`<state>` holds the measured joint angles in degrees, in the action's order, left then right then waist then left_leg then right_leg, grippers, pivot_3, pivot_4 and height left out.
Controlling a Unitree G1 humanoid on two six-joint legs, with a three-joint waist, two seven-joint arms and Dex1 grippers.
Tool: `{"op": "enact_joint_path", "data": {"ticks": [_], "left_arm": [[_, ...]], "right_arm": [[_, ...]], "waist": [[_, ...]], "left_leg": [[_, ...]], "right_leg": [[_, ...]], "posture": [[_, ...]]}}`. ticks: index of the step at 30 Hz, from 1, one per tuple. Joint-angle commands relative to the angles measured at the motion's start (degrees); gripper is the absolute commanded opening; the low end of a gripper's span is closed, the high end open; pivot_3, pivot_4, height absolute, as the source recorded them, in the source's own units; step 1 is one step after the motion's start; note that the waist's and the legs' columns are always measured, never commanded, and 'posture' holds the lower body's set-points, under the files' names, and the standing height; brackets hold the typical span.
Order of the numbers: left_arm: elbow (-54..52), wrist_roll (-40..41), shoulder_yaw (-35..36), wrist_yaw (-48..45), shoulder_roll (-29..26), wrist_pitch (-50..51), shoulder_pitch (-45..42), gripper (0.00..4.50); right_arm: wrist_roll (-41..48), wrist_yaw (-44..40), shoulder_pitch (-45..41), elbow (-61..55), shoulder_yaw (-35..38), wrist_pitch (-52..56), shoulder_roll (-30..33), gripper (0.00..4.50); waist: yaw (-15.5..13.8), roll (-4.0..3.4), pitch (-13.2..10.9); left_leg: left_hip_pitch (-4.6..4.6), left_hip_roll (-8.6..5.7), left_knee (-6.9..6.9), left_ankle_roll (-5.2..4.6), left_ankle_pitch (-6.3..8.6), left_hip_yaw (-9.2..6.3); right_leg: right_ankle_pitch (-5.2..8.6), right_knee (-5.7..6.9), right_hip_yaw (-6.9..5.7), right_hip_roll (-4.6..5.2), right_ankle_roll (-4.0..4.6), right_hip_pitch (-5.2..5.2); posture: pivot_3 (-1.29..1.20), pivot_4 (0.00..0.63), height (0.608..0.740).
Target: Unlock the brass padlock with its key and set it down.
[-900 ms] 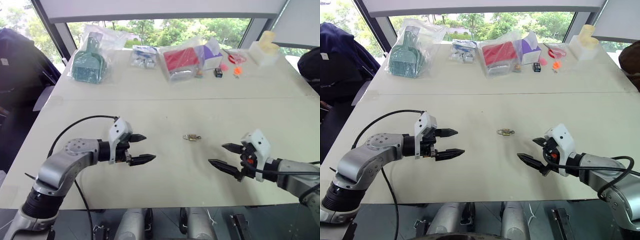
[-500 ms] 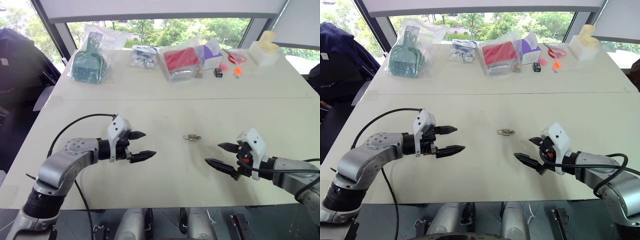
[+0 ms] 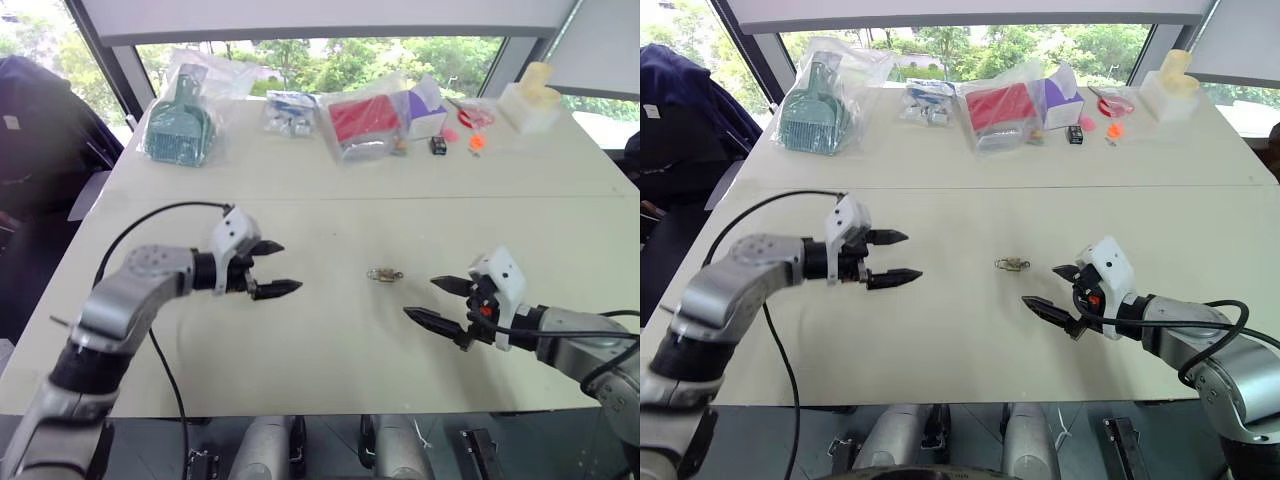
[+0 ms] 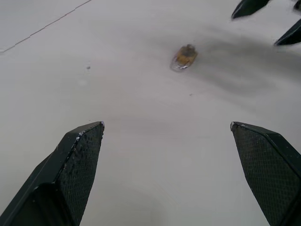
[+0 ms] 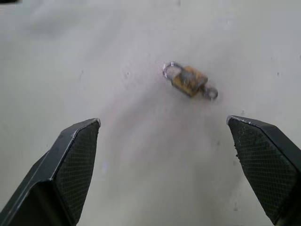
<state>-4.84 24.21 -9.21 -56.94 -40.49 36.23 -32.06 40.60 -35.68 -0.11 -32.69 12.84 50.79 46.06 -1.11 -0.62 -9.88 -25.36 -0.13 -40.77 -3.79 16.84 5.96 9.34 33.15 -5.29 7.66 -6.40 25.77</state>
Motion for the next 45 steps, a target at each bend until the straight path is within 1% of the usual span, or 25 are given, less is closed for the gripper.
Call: {"op": "enact_joint_path", "data": {"ticks": [1, 3, 6, 8, 9, 12, 14, 16, 18, 23, 26, 30, 32, 33, 34, 37, 41, 42, 44, 45], "left_arm": [[7.35, -4.18, -3.61, -5.07, 1.82, -6.27, -7.46, 4.50], [14.44, -7.52, -8.24, -9.04, 5.61, -9.19, -14.86, 4.50], [22.80, -12.36, -12.73, -12.48, 9.44, -13.24, -20.61, 4.50], [31.24, -15.78, -15.49, -12.60, 15.18, -16.54, -25.32, 4.50], [34.69, -16.87, -16.12, -12.87, 17.46, -17.70, -27.12, 4.50], [44.73, -20.51, -18.72, -14.07, 25.17, -22.43, -31.43, 4.50], [50.41, -23.08, -19.64, -13.40, 28.83, -25.13, -33.33, 4.50], [55.43, -24.65, -19.42, -11.05, 33.30, -25.76, -35.45, 4.50], [58.64, -25.66, -18.77, -10.28, 36.39, -26.46, -36.77, 4.50], [63.01, -29.67, -19.71, -8.93, 40.12, -29.13, -36.44, 4.50], [64.98, -32.42, -20.06, -7.33, 40.75, -30.94, -36.02, 4.50], [65.90, -33.62, -19.27, -7.32, 41.13, -31.40, -35.69, 4.50], [65.80, -34.06, -19.20, -7.37, 41.16, -31.53, -35.17, 3.92], [65.69, -34.30, -19.26, -7.30, 41.18, -31.62, -34.86, 3.75], [65.60, -34.53, -19.34, -7.15, 41.24, -31.61, -34.50, 3.45], [65.44, -35.23, -19.71, -6.33, 41.34, -31.92, -33.51, 2.48], [64.89, -36.14, -20.26, -5.31, 40.95, -32.05, -32.24, 1.07], [64.66, -36.19, -20.24, -5.27, 40.76, -32.03, -32.04, 0.79], [62.94, -36.04, -19.39, -4.60, 38.93, -32.55, -31.84, 0.77], [60.64, -35.98, -18.65, -3.95, 37.00, -34.15, -31.69, 0.77]], "right_arm": [[-0.36, 0.44, 0.46, 0.10, 2.54, -0.25, 0.51, 4.48], [-0.03, 1.03, 1.98, -0.60, 4.68, 0.08, 0.59, 4.48], [0.01, 2.01, 2.91, -1.41, 5.45, 0.18, 0.22, 4.48], [-0.14, 3.23, 4.26, -2.38, 6.32, 0.06, -0.50, 4.48], [-0.17, 3.87, 4.59, -2.73, 6.50, 0.05, -0.80, 4.48], [-0.64, 6.56, 6.53, -4.49, 7.74, -0.50, -2.39, 4.48], [-1.47, 8.75, 6.82, -5.46, 7.75, -0.92, -3.66, 4.48], [-2.39, 10.85, 7.15, -6.62, 6.63, -1.16, -5.28, 4.48], [-2.47, 12.24, 7.41, -7.74, 5.74, -0.95, -6.91, 4.48], [-3.27, 14.93, 8.14, -9.39, 4.56, -1.07, -9.51, 4.48], [-3.47, 15.61, 8.00, -9.78, 4.51, -1.05, -10.27, 4.48], [-3.49, 15.53, 7.67, -9.27, 5.03, -1.18, -10.17, 4.48], [-3.59, 15.46, 7.43, -8.87, 5.06, -1.30, -10.07, 4.50], [-3.66, 15.45, 7.28, -8.70, 4.97, -1.33, -10.06, 4.50], [-3.76, 15.47, 7.00, -8.48, 4.81, -1.34, -10.07, 4.50], [-4.05, 15.46, 6.13, -7.92, 4.38, -1.32, -10.11, 4.50], [-4.06, 15.23, 5.54, -7.66, 4.33, -1.02, -10.16, 4.50], [-3.92, 15.15, 5.49, -7.65, 4.40, -0.89, -10.19, 4.50], [-2.63, 16.12, 4.92, -7.48, 5.00, 0.52, -11.17, 4.50], [-1.19, 16.88, 4.21, -7.23, 5.63, 1.41, -12.25, 4.50]], "waist": [[-0.06, 0.00, 0.00], [-1.29, 0.03, -0.01], [-1.22, 0.04, -0.01], [-1.22, 0.06, -0.02], [-1.22, 0.07, -0.03], [-1.23, 0.10, -0.04], [-1.21, 0.11, -0.05], [-1.10, 0.12, -0.05], [-1.16, 0.12, -0.05], [-1.13, 0.12, -0.05], [-1.14, 0.12, -0.05], [-1.20, 0.13, -0.04], [-1.19, 0.13, -0.03], [-1.18, 0.13, -0.03], [-1.18, 0.12, -0.03], [-1.17, 0.12, -0.01], [-1.23, 0.17, 0.05], [-1.22, 0.19, 0.06], [-1.12, 0.20, 0.06], [-1.04, 0.20, 0.06]], "left_leg": [[0.00, -0.01, 0.00, 0.01, 0.00, 0.00], [-0.02, -0.04, -0.01, 0.17, -0.11, 0.02], [-0.05, -0.06, -0.16, 0.15, -0.11, 0.05], [-0.04, -0.06, -0.21, -0.01, -0.02, 0.07], [-0.04, -0.05, -0.22, -0.31, 0.15, 0.06], [-0.05, -0.05, -0.25, -0.32, 0.16, 0.00], [-0.06, -0.04, -0.25, -0.34, 0.17, 0.01], [-0.07, -0.03, -0.24, -0.36, 0.18, 0.03], [-0.08, -0.02, -0.24, -0.36, 0.17, 0.01], [-0.07, 0.01, -0.24, -0.37, 0.18, 0.00], [-0.08, 0.00, -0.25, -0.38, 0.18, 0.01], [-0.04, 0.00, -0.28, -0.38, 0.18, -0.01], [-0.03, 0.00, -0.29, -0.38, 0.19, -0.02], [-0.03, 0.00, -0.29, -0.39, 0.19, -0.02], [-0.02, 0.00, -0.29, -0.39, 0.19, -0.02], [0.01, 0.00, -0.30, -0.39, 0.19, -0.03], [0.09, 0.00, -0.32, -0.39, 0.19, -0.06], [0.09, 0.00, -0.33, -0.39, 0.19, -0.07], [0.10, 0.00, -0.35, -0.39, 0.19, -0.07], [0.10, 0.00, -0.35, -0.39, 0.19, -0.07]], "right_leg": [[0.00, 0.00, 0.00, 0.01, -0.01, -0.02], [0.00, -0.01, 0.00, 0.02, -0.01, -0.02], [0.00, -0.04, 0.00, 0.02, -0.01, -0.10], [0.00, -0.07, 0.00, 0.04, -0.01, -0.13], [0.00, -0.08, 0.00, 0.04, -0.02, -0.13], [0.00, -0.05, 0.00, 0.03, -0.02, -0.13], [-0.01, -0.05, 0.00, 0.04, -0.03, -0.11], [-0.01, -0.05, 0.00, 0.04, -0.03, -0.07], [-0.01, -0.03, 0.00, 0.04, -0.03, -0.06], [-0.01, -0.02, 0.00, 0.03, -0.03, -0.04], [-0.01, -0.01, 0.00, 0.03, -0.03, -0.04], [-0.01, -0.02, 0.00, 0.04, -0.03, -0.10], [-0.01, -0.02, 0.00, 0.04, -0.03, -0.11], [-0.01, -0.02, 0.00, 0.05, -0.03, -0.12], [-0.01, -0.02, 0.00, 0.04, -0.03, -0.13], [-0.01, -0.02, 0.00, 0.04, -0.03, -0.16], [-0.01, -0.03, -0.01, 0.05, -0.02, -0.28], [-0.01, -0.03, -0.02, 0.05, -0.02, -0.29], [-0.01, -0.03, -0.02, 0.06, -0.02, -0.32], [-0.01, -0.03, -0.02, 0.06, -0.02, -0.31]], "posture": [[0.00, 0.150, 0.735], [0.00, 0.150, 0.735], [0.00, 0.150, 0.735], [0.00, 0.150, 0.735], [0.00, 0.150, 0.735], [0.00, 0.150, 0.735], [0.00, 0.150, 0.735], [0.00, 0.150, 0.735], [0.00, 0.150, 0.735], [0.00, 0.150, 0.735], [0.00, 0.150, 0.735], [0.00, 0.150, 0.735], [0.00, 0.150, 0.735], [0.00, 0.150, 0.735], [0.00, 0.150, 0.735], [0.00, 0.150, 0.735], [0.00, 0.150, 0.735], [0.00, 0.150, 0.735], [0.00, 0.150, 0.735], [0.00, 0.150, 0.735]]}}
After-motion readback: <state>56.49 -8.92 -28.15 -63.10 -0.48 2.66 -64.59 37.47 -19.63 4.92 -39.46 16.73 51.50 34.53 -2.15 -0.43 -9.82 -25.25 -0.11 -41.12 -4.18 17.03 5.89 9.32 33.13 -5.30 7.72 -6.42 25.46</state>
